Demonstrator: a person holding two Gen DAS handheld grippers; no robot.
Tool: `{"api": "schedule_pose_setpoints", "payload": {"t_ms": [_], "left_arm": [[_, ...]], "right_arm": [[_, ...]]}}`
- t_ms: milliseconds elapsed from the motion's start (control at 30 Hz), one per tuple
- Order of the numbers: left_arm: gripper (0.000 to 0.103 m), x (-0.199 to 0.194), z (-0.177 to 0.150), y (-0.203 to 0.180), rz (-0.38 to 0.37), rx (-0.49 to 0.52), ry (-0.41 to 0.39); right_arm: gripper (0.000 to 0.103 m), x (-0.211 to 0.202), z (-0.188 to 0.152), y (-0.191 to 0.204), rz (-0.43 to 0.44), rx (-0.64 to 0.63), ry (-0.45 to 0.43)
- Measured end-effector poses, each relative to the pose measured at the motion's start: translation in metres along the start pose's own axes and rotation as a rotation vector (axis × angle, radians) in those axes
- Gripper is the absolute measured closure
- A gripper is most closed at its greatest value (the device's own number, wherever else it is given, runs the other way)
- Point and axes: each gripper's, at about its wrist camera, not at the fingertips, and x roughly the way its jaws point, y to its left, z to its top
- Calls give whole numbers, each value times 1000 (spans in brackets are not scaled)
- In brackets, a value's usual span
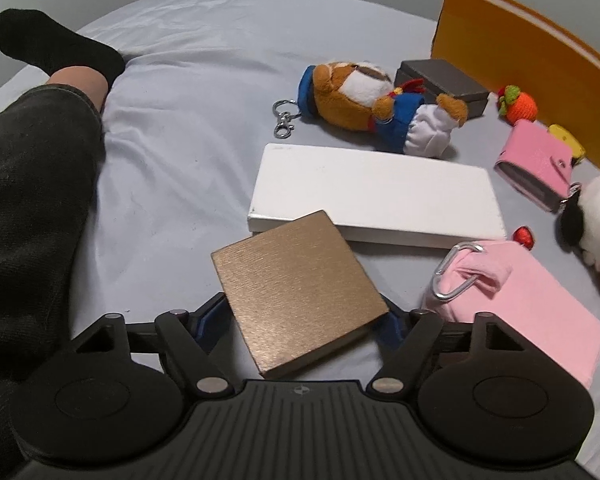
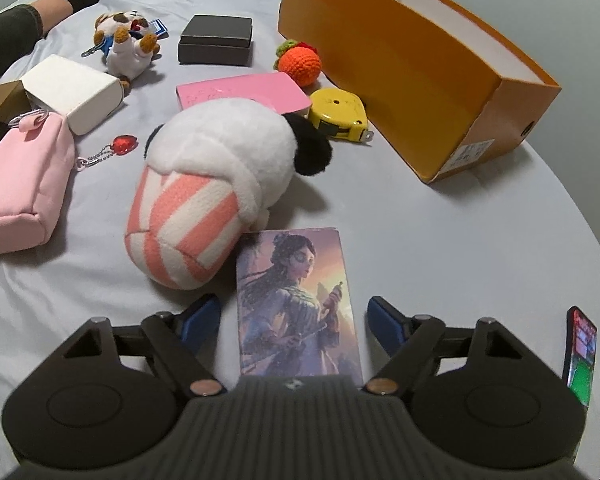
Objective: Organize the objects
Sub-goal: 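Close the left gripper on the tan box while the right gripper closes on the card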
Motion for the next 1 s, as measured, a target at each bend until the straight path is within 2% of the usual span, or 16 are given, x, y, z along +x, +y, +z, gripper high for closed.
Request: {"api": "schedule_pose_setpoints", "payload": {"t_ms": [233,500,833,1000], "left_arm": [[20,-4,1,0,4,-26,-4],[21,-17,2,-2,-35,1,-44],[21,-45,14,-16,-94,75,-136],[21,-50,16,-21,-114,89,-150]], "right_arm": [[40,-3,-1,0,-9,19,-10],[41,-11,-7,-2,-11,34,-14],[41,-32,-4,-8,-35,33,-35],[42,-38,-6,-12,-39,39,-31]]}}
